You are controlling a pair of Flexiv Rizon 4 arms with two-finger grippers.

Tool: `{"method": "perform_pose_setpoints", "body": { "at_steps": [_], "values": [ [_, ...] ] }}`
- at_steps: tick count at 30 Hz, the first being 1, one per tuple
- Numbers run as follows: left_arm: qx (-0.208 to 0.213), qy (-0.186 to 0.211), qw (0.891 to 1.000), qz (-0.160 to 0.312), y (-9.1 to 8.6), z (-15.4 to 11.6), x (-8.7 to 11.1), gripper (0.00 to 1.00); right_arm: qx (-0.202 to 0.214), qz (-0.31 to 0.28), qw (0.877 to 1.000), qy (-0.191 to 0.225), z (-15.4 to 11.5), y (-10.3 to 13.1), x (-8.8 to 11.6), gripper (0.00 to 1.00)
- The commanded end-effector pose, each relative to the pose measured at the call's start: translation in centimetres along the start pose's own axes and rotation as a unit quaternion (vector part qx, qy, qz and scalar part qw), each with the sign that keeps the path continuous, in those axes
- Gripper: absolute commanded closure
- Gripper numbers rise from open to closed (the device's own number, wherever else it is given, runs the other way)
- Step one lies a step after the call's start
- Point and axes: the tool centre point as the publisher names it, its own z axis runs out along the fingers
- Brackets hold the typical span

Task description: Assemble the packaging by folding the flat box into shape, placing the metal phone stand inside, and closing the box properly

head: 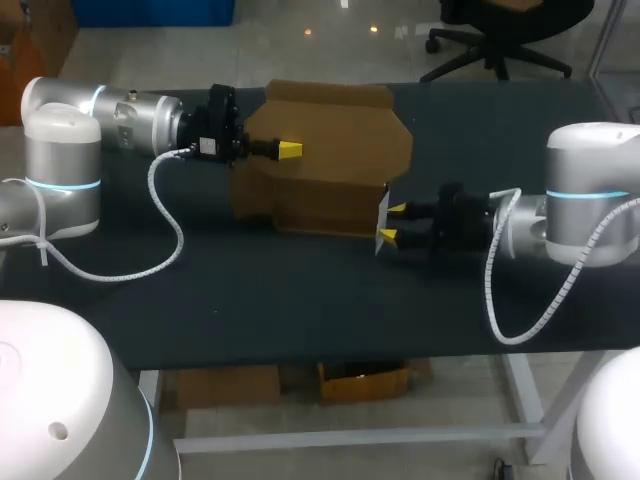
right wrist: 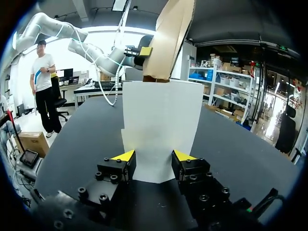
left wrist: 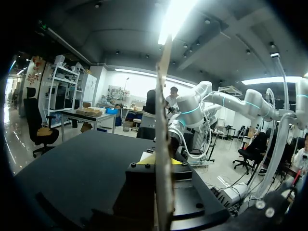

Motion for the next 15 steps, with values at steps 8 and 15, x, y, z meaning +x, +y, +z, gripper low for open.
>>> {"method": "perform_pose_setpoints", "body": {
  "at_steps": [8,15],
  "values": [
    [-0.001,0.001,1.0,0.0,0.34,0.0,-0.1,1.0,-0.005,0.011,0.999,-0.031,-0.31,-0.2,0.34,0.54],
    [-0.001,0.001,1.0,0.0,0.34,0.0,-0.1,1.0,-0.006,0.015,0.999,-0.034,0.15,-0.13,0.26,0.55]
  ]
}}
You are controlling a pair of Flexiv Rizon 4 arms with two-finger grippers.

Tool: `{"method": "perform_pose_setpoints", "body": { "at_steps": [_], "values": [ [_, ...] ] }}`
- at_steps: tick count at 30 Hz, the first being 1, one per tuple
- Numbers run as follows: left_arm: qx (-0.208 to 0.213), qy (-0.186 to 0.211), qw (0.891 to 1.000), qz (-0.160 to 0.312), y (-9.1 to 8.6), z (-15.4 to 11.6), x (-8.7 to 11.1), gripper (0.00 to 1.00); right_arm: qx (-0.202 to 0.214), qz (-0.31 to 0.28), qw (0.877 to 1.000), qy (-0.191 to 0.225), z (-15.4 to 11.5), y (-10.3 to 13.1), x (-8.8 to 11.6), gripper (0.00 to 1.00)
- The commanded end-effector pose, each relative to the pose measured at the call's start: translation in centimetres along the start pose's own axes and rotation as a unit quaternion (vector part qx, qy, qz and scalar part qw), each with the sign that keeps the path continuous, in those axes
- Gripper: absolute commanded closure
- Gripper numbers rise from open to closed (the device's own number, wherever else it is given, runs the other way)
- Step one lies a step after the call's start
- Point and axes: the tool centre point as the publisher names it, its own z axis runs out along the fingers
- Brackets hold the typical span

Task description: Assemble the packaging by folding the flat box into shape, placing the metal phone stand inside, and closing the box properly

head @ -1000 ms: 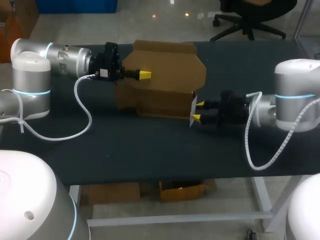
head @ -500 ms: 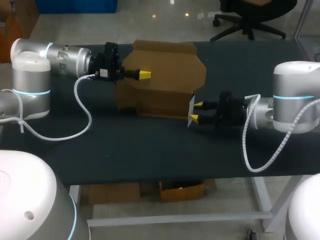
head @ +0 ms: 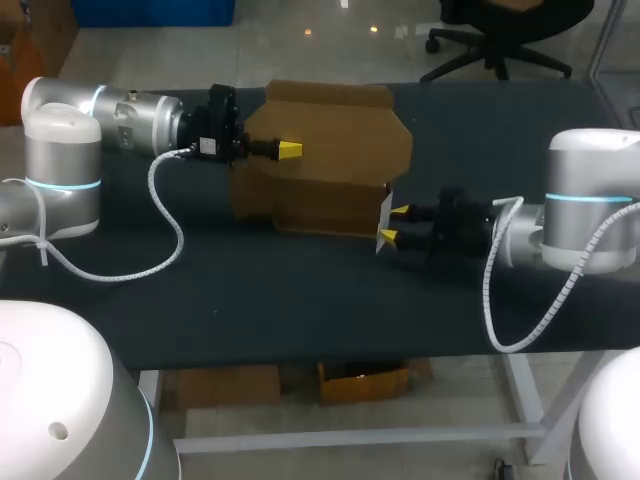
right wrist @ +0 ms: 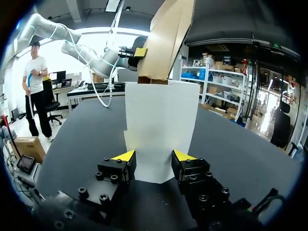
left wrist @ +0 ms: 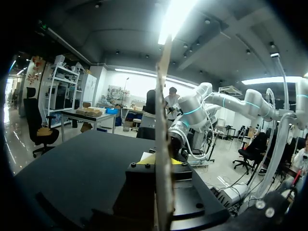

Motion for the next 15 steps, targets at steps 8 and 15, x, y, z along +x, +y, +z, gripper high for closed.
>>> {"method": "perform_pose_setpoints", "body": {
  "at_steps": [8,15],
  "values": [
    [-0.001,0.001,1.0,0.0,0.34,-0.03,-0.1,1.0,-0.008,0.003,1.0,-0.007,1.05,0.11,-0.04,0.55],
    [-0.001,0.001,1.0,0.0,0.34,-0.03,-0.1,1.0,-0.014,0.012,1.0,-0.021,1.12,0.13,-0.13,0.55]
  ]
}}
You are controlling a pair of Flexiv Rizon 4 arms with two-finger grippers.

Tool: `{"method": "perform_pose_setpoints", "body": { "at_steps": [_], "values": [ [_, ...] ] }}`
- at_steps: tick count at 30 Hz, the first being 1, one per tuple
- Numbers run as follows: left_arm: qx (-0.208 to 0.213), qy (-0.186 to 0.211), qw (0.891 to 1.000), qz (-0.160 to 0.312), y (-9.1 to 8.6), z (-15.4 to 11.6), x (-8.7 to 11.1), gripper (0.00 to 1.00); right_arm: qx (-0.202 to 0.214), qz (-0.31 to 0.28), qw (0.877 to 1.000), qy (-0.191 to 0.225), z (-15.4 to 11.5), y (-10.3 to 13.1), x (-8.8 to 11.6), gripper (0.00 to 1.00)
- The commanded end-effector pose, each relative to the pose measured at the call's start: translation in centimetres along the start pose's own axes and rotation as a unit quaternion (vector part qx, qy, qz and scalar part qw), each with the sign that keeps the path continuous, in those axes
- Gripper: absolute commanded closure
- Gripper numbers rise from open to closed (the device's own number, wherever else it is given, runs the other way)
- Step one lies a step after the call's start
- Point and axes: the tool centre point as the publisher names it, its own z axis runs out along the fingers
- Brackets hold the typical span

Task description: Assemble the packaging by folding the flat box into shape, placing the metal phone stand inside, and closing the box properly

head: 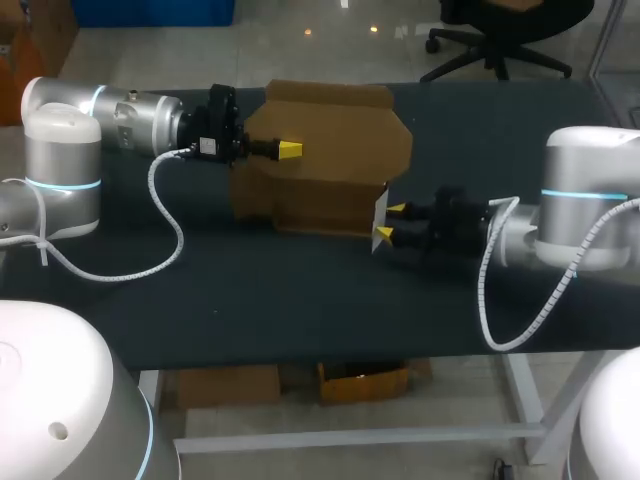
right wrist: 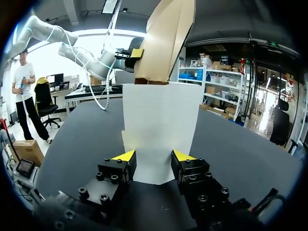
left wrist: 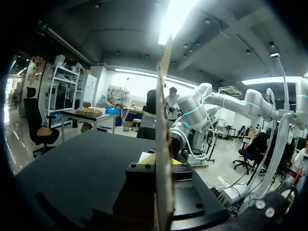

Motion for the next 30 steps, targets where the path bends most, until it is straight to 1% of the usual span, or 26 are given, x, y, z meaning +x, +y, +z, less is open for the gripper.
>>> {"method": "perform_pose_setpoints", "body": {
  "at_steps": [1,16,30],
  "values": [
    [-0.001,0.001,1.0,0.0,0.34,-0.01,-0.08,1.0,-0.008,0.001,1.0,-0.011,0.38,-0.25,0.15,0.55],
    [-0.001,0.001,1.0,0.0,0.34,-0.01,-0.08,1.0,-0.011,0.017,0.999,-0.039,0.71,-0.43,-0.01,0.55],
    [-0.001,0.001,1.0,0.0,0.34,-0.01,-0.08,1.0,-0.015,0.026,0.998,-0.055,1.33,-0.16,-0.19,0.55]
  ]
}}
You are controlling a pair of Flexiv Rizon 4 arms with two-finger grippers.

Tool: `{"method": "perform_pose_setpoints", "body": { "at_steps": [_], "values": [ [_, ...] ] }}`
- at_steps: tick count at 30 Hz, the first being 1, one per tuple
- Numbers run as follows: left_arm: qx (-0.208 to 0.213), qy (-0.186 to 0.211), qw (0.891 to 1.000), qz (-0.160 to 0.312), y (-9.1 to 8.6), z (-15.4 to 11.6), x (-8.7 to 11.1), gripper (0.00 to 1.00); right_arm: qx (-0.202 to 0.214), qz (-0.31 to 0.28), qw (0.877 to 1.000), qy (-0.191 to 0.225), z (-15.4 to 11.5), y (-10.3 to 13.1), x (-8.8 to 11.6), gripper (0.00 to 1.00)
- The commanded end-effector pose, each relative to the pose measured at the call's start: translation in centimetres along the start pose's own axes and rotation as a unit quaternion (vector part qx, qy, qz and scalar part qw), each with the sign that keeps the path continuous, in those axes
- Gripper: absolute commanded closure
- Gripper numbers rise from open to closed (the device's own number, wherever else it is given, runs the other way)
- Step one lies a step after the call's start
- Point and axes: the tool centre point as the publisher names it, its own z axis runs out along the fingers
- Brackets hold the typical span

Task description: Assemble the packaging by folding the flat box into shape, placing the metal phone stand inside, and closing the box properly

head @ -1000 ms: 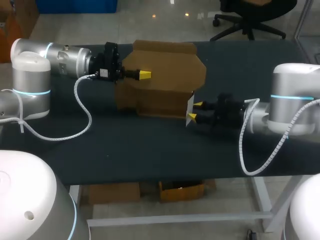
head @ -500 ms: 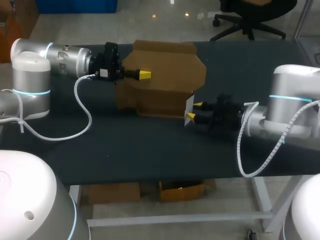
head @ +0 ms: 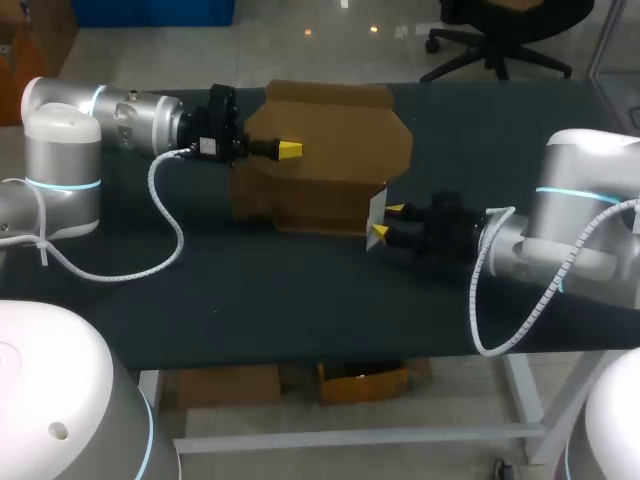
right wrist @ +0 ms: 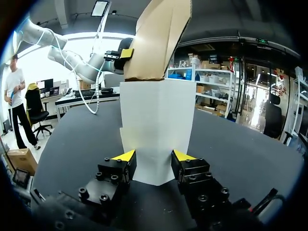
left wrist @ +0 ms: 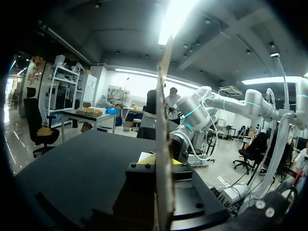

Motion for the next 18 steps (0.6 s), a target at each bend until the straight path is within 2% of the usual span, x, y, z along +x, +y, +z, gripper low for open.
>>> {"method": "perform_pose_setpoints", "body": {
  "at_steps": [1,11,18],
  "values": [
    [-0.001,0.001,1.0,0.0,0.34,-0.01,-0.07,1.0,-0.007,0.002,1.0,-0.012,0.67,-0.05,0.2,0.55],
    [-0.001,0.001,1.0,0.0,0.34,-0.01,-0.07,1.0,-0.017,0.014,0.999,-0.036,0.71,0.3,0.33,0.55],
    [-0.001,0.001,1.0,0.0,0.34,-0.01,-0.07,1.0,-0.012,0.029,0.997,-0.07,0.37,0.11,0.36,0.56]
  ]
}}
